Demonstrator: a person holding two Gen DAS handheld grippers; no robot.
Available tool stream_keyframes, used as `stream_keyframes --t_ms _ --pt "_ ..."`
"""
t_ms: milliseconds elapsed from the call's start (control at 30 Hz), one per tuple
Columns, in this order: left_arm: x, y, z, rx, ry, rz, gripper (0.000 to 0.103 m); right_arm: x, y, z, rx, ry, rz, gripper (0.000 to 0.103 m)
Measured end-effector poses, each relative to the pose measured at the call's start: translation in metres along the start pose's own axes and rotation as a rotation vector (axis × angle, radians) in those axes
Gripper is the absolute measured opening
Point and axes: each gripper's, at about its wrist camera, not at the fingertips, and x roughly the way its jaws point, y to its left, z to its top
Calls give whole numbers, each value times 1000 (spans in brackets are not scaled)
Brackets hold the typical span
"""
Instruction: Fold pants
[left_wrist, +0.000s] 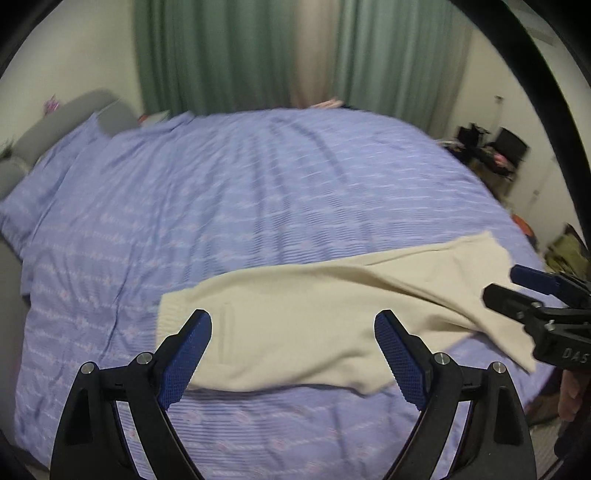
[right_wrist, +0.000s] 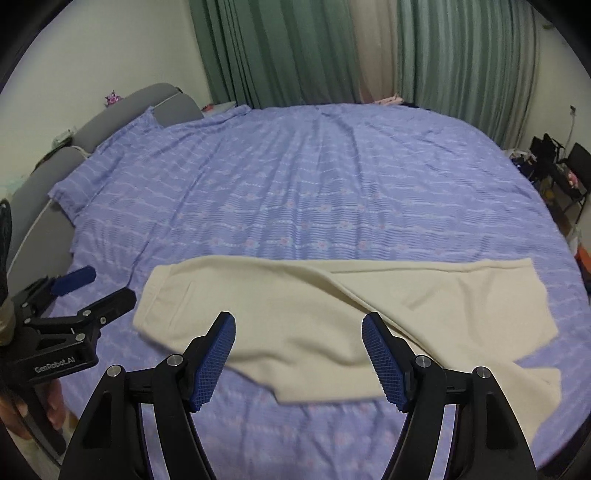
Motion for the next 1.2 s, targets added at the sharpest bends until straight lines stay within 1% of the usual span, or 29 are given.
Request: stream_keyframes --t_ms 100,167,267,367,433,500,533,567,600,667,733,833,900,933,1000,1033,1100,1200 --pt "-25 -35 0 52 -19 -27 91 -41 -20 -14 12 -26 -18 71" --pt "-38 -56 -1 70 -32 -27 91 -69 -36 -25 22 -42 -36 71" --pt "-53 -89 -3 81 -46 -63 91 -101 -67 -41 54 -65 -48 71" --pt "-62 -131 -6 97 -59 -72 92 -121 -101 -55 76 -66 -56 71" --pt "-65 -158 -10 90 -66 -73 92 -129 -123 -63 75 -68 -50 71" --pt "-66 -182 -14 75 -68 -61 92 -138 -153 -74 70 -62 -42 71" --pt "-67 -198 -17 63 -71 -51 92 -140 -163 -76 69 -59 -28 71" --pt "-67 -209 -20 52 -71 -35 92 -144 -183 -82 68 -53 1 71" --pt "-66 -224 -23 29 -55 1 92 -143 -194 -84 67 -40 11 71" --pt "-68 -249 -29 -6 -46 16 92 -143 -219 -89 67 -8 42 71" --pt "-66 -273 -37 -28 -33 26 92 -146 -246 -97 53 0 77 71" --pt "-62 -305 -48 -70 -15 51 92 -142 -277 -108 4 16 63 71" --pt "-60 -324 -53 -89 -10 43 92 -138 -299 -114 -13 38 78 71" --pt "-59 -333 -55 -90 -19 51 92 -136 -306 -117 -20 48 83 71" --pt "-53 -351 -60 -80 -33 106 92 -131 -324 -126 -39 79 80 71" --pt "-49 -354 -63 -74 -36 113 92 -128 -330 -130 -46 87 83 71" --pt "-34 -367 -69 -45 -9 138 92 -119 -341 -139 -61 118 85 71" --pt "-12 -379 -78 -11 39 139 92 -99 -351 -151 -56 180 86 71"
